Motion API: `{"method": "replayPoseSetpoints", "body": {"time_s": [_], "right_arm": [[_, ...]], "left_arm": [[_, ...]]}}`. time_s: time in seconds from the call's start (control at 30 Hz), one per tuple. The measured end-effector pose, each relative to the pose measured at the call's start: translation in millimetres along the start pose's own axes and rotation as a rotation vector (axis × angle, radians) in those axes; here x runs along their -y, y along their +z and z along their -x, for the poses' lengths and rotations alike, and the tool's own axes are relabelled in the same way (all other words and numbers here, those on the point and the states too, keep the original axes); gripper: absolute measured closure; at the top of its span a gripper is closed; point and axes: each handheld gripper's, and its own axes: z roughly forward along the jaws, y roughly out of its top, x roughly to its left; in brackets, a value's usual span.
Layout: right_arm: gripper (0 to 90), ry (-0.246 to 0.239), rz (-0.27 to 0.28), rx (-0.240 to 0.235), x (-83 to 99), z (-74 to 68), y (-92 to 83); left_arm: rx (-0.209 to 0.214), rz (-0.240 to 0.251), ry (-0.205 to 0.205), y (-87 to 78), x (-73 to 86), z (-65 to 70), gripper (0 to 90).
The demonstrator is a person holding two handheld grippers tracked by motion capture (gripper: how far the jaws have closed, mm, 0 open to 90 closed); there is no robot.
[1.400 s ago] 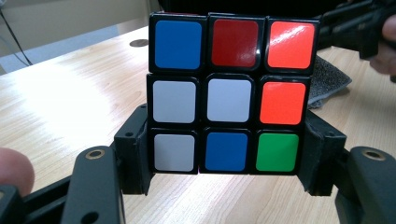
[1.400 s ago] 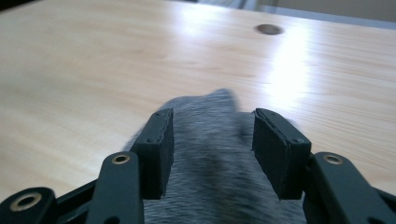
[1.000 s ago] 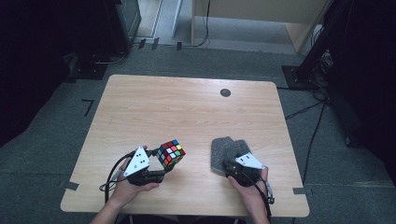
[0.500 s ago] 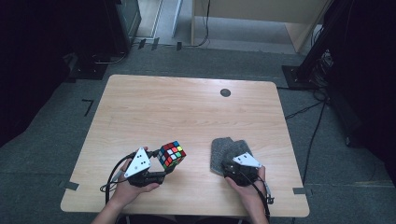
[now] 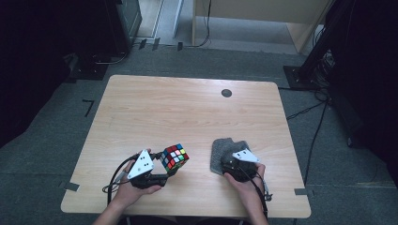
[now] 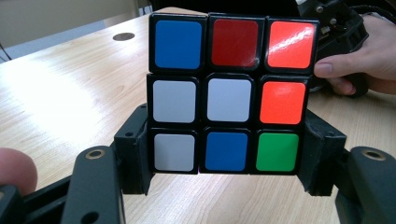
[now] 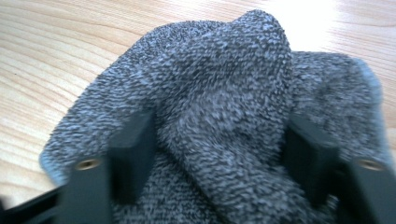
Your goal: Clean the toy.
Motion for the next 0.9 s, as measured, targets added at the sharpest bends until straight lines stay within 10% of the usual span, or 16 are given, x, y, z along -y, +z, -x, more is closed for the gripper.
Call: {"method": "replayPoseSetpoints", "body": {"time_s": [0.13, 0.27, 0.43, 0.7, 0.8, 0.9], "right_arm": [[71.3, 0.017, 0.025, 0.009, 4.3, 10.1, -6.3], [78.1, 0.092, 0.042, -0.056, 3.3, 17.5, -13.3], [78.1, 0.153, 0.22, -0.29, -16.2, 0.9, -47.8], [77.3, 0.029, 0.345, -0.571, -40.7, -64.7, -91.8], [77.1, -0.017, 0.314, -0.55, -37.9, -77.5, -86.7], [77.4, 0.044, 0.268, -0.503, -33.4, -65.5, -75.4]], "left_arm": [[0.005, 0.003, 0.004, -0.2, -0.3, 1.2, 34.3], [0.013, -0.003, 0.009, 0.9, 0.1, 1.5, 34.3], [0.01, -0.027, 0.064, 6.2, 3.5, 7.3, 34.4], [0.047, -0.043, 0.205, 15.5, 0.7, 37.7, 34.4], [0.029, -0.043, 0.23, 13.7, -3.1, 42.8, 34.5], [0.035, -0.041, 0.226, 11.2, -3.3, 40.3, 34.5]]}}
